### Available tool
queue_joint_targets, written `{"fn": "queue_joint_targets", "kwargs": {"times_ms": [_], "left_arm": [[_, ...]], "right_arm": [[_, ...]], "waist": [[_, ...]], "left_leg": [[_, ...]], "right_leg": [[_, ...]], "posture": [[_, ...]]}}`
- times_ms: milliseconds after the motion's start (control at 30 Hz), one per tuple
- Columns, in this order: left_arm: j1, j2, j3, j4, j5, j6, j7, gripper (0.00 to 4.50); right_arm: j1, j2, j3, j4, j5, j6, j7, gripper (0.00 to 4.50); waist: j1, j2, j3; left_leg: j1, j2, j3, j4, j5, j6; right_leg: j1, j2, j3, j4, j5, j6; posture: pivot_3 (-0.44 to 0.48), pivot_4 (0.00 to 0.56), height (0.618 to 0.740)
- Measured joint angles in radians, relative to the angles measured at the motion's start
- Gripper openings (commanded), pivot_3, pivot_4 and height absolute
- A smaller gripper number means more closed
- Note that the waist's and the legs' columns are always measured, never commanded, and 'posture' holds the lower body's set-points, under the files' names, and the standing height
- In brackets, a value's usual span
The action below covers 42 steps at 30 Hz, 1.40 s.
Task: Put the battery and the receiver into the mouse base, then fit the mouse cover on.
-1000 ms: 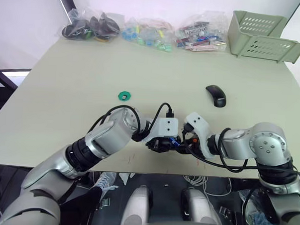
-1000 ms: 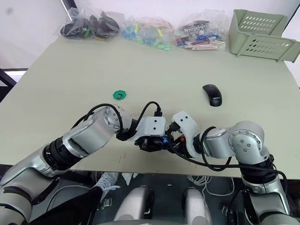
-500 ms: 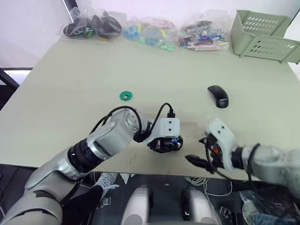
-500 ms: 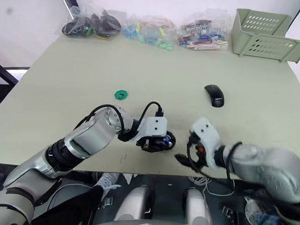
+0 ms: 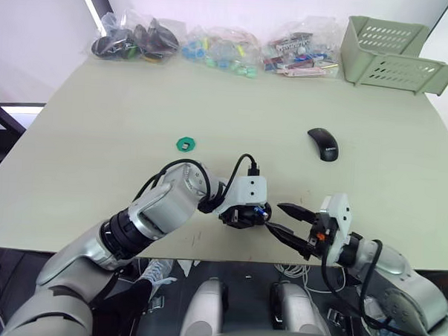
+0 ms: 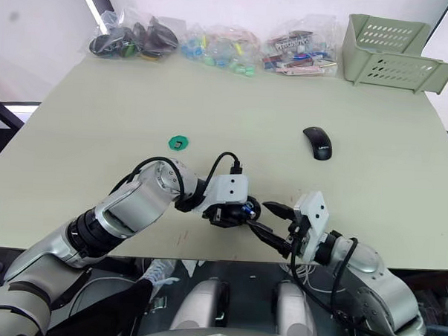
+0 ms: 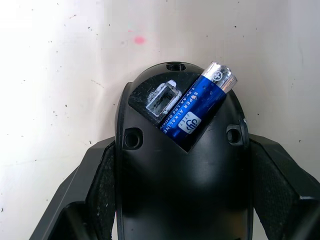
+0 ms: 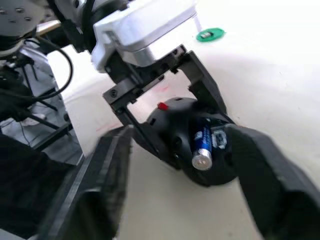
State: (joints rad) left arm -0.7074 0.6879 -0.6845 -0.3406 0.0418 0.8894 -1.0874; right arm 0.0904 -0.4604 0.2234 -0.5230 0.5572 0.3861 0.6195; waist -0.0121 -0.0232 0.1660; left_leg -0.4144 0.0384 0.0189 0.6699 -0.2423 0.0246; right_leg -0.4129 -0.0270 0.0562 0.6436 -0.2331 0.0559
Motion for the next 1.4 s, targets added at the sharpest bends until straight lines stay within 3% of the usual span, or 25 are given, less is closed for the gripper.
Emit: {"fn": "queue_joint_targets", "kwargs": {"times_ms": [133,167,1400], "left_arm": [[0.002,0.000,0.000,-0.004,0.000,0.009,0.003,3.00],[0.002,0.000,0.000,-0.005,0.000,0.013,0.003,3.00],[0.007,0.015,0.005,0.001,0.003,0.025,-0.002,3.00]], "right_arm": [[-0.012,0.043,0.047,0.072,-0.087,-0.086,0.026,0.15],[-0.011,0.053,0.051,0.083,-0.101,-0.102,0.032,0.03],[-0.079,0.210,0.095,0.395,-0.312,-0.291,0.058,0.03]], "waist": [[0.000,0.000,0.000],[0.000,0.000,0.000],[-0.007,0.001,-0.014]], "left_leg": [[0.000,0.000,0.000,0.000,0.000,0.000],[0.000,0.000,0.000,0.000,0.000,0.000],[0.009,0.002,0.004,-0.001,0.000,0.000]], "right_leg": [[0.000,0.000,0.000,0.000,0.000,0.000],[0.000,0.000,0.000,0.000,0.000,0.000],[0.001,0.004,0.007,0.009,-0.002,-0.004]], "posture": [[0.000,0.150,0.740],[0.000,0.150,0.740],[0.000,0.150,0.740]]}}
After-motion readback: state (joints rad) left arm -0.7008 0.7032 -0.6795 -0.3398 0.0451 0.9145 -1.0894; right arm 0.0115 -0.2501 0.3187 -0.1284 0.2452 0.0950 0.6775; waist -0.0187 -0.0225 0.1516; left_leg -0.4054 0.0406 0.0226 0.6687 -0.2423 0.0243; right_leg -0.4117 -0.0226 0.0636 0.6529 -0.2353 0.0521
